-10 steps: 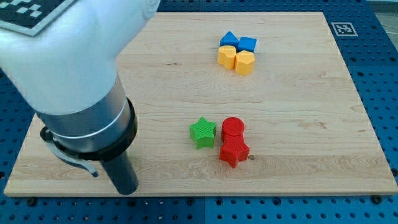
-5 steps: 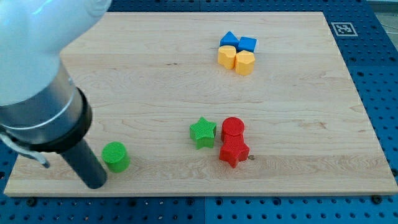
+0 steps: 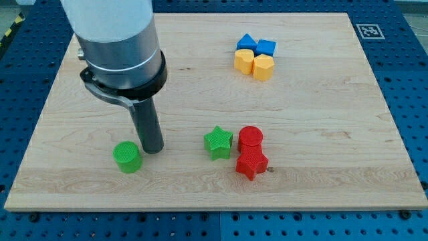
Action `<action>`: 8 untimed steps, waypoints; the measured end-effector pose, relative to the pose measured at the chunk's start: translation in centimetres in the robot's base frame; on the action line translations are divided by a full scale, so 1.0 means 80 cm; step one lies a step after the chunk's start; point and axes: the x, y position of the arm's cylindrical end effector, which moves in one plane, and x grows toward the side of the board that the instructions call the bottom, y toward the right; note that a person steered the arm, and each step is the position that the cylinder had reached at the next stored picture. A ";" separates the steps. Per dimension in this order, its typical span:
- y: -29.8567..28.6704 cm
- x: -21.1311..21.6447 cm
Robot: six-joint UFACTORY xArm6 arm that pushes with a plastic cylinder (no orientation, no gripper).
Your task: Move the green circle towards top
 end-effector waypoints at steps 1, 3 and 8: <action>0.000 0.012; 0.011 0.107; -0.072 0.099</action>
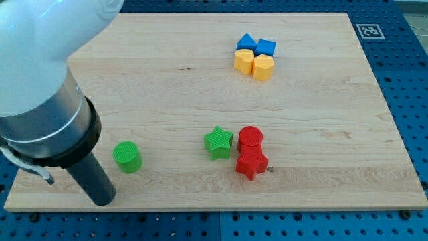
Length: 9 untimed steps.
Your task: Move the green circle towards top
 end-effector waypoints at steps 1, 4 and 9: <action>0.018 -0.012; 0.026 -0.116; -0.017 -0.261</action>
